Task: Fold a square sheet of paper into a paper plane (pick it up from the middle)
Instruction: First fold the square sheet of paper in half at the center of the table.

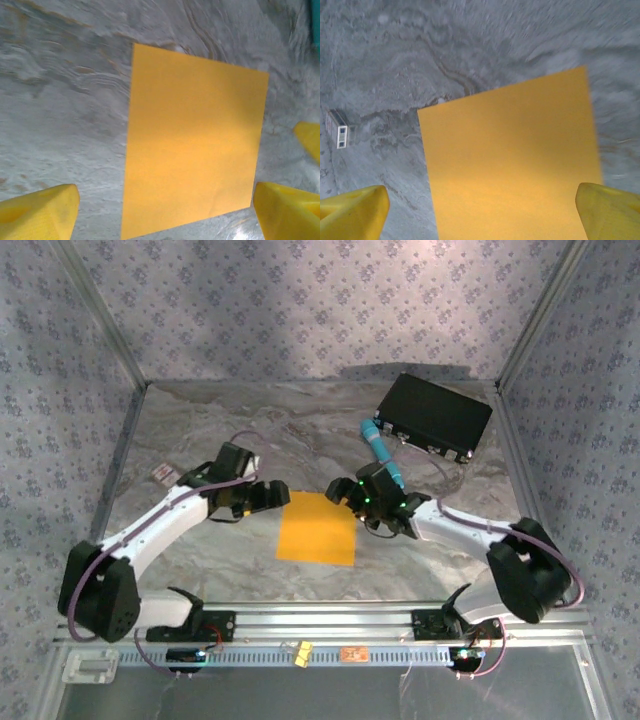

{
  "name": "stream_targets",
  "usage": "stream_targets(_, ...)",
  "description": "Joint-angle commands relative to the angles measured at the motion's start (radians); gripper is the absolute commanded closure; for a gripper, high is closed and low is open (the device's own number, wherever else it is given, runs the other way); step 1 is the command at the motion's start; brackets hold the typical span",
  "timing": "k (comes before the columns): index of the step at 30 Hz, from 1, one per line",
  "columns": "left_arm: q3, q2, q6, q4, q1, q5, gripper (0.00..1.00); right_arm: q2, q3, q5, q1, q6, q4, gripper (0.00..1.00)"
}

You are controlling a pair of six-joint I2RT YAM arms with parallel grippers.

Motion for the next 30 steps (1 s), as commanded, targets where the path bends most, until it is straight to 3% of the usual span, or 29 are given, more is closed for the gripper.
stream_targets(1, 0.089, 0.081, -0.03, -0.091, -0.084, -0.082, 0.11, -0.08, -0.031, 0.061, -0.04, -0.077, -0.153, 0.01)
stream_targets(7, 0.271, 0.314, -0.057, -0.214, -0.229, -0.181, 0.11, -0.261, -0.158, 0.05, -0.118, -0.1, -0.149, 0.01)
stream_targets(13, 0.455, 0.522, -0.078, -0.316, -0.309, -0.223, 0.11, -0.385, -0.22, 0.04, -0.169, -0.118, -0.187, 0.01)
stream_targets(30, 0.589, 0.718, -0.163, -0.379, -0.364, -0.246, 0.11, -0.415, -0.265, -0.023, -0.204, -0.129, -0.212, 0.01)
